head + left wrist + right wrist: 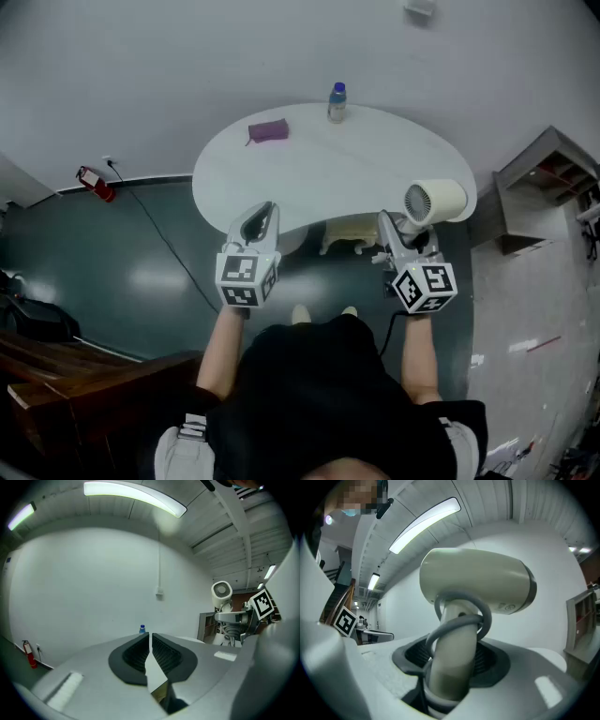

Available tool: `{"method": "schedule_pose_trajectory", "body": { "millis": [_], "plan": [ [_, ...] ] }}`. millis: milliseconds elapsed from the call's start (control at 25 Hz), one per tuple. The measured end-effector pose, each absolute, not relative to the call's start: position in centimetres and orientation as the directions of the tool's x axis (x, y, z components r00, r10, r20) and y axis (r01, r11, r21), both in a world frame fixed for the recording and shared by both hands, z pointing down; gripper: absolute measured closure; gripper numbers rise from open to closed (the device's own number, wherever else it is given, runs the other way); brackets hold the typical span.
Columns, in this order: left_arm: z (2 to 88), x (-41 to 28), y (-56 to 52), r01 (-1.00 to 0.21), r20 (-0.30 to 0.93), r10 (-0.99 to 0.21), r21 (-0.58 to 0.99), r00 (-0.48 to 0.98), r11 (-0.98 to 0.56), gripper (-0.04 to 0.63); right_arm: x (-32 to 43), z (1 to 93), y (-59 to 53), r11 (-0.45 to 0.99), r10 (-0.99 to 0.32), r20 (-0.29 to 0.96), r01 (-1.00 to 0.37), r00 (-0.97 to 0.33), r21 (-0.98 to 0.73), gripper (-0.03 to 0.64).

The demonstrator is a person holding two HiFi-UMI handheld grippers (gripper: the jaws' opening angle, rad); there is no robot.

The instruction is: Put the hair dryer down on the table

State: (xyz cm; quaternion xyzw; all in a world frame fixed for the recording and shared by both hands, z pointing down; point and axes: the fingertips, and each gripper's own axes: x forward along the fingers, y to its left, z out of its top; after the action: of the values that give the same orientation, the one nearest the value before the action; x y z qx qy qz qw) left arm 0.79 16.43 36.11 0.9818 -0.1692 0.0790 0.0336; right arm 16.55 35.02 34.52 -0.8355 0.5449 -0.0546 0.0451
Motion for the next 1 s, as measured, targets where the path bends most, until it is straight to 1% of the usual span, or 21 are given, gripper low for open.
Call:
{"method": "schedule_pose_trajectory", "body": {
  "millis": [120, 560, 1000],
  "plan": [
    [36.3, 0.7, 16.0, -0.342, 0.167, -0.333, 0.027, 0.928, -0.939, 0.588, 16.5, 34.6, 34.7, -0.401, -0.916, 0.041, -0.905, 0.399, -0.140, 0.377],
    [36.7, 1.4, 15.1, -0.358, 0.184, -0.346, 0.038, 0.920, -0.933, 0.588, 17.6, 35.0, 33.9, -0.406, -0.914, 0.065, -0.903, 0.401, -0.141, 0.377],
    [37.4, 1.6, 12.9, -0.375, 0.200, -0.359, 0.049, 0.912, -0.926, 0.588, 18.0, 35.6, 31.3, -0.380, -0.924, 0.096, -0.915, 0.370, -0.135, 0.377]
  ]
}}
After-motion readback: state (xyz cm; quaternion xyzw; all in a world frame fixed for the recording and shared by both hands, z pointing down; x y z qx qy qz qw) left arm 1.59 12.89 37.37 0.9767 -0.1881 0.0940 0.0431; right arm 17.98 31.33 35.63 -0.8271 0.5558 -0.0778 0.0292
